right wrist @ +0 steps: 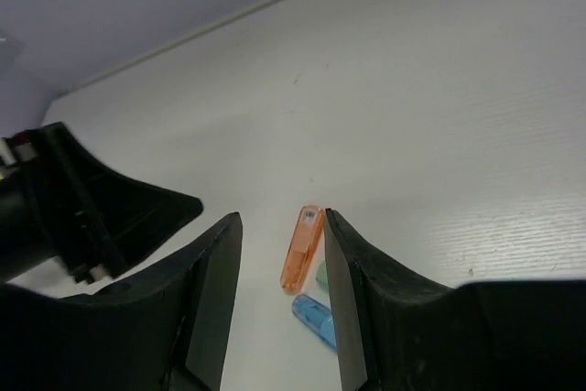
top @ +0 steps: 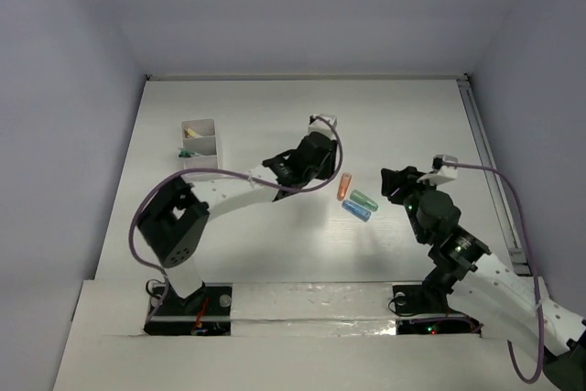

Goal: Sort the stationery into containers
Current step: Pick up the pen from the center of the board.

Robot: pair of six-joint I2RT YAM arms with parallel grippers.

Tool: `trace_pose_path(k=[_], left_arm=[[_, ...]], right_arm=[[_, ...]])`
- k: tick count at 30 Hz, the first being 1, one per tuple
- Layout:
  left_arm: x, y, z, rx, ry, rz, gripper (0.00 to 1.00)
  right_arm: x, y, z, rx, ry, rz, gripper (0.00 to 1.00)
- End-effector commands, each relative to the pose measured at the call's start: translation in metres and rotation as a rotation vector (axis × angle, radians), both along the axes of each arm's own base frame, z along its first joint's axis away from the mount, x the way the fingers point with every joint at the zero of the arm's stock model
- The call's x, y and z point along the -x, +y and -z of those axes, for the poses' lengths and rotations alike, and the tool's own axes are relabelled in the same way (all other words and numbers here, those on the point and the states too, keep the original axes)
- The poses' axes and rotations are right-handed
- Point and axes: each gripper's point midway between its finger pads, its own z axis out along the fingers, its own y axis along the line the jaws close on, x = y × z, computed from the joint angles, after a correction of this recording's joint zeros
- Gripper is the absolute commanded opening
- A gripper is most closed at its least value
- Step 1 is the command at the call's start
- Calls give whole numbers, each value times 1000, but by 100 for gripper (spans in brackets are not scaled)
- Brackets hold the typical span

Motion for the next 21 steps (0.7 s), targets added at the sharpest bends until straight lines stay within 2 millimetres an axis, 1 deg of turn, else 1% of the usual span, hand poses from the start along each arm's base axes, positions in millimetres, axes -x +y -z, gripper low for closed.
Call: trace_pose_path(k=[1, 4, 5, 6, 8, 10, 12, 15, 16, 17, 20, 21], left_arm=[[-20, -42, -15, 12, -68, 62, 34], [-26, -55, 1, -36, -52, 76, 37], [-30, -61, 10, -56, -39, 80, 40], [-32, -64, 14, -67, -32, 82, 41], [-34, -71, 27, -94, -7, 100, 43], [-33, -76, 35, -110, 2, 110, 44], [-34, -77, 37, -115, 0, 111, 46], [-34, -77, 45, -129, 9, 117, 47], [-33, -78, 48, -132, 13, 122, 47], [-32, -76, 58, -159, 35, 125, 47], [-32, -78, 72, -182, 55, 134, 47], [-32, -78, 75, -185, 57, 136, 47]], right_arm=[[5, -29, -11, -61, -63, 128, 47], [8, -29, -12, -84, -85, 116, 48], [8, -29, -13, -88, -89, 111, 51], [8, -27, -13, -86, -87, 102, 52], [6, -20, -10, -83, -79, 76, 53], [5, -17, -8, -83, -72, 70, 54], [3, -15, -4, -79, -60, 65, 54], [4, -12, -6, -91, -72, 48, 54], [3, -11, -7, -90, -75, 46, 57], [3, -11, -6, -89, -74, 46, 58], [3, -8, -7, -98, -79, 31, 58], [3, -8, -8, -98, -82, 27, 58]])
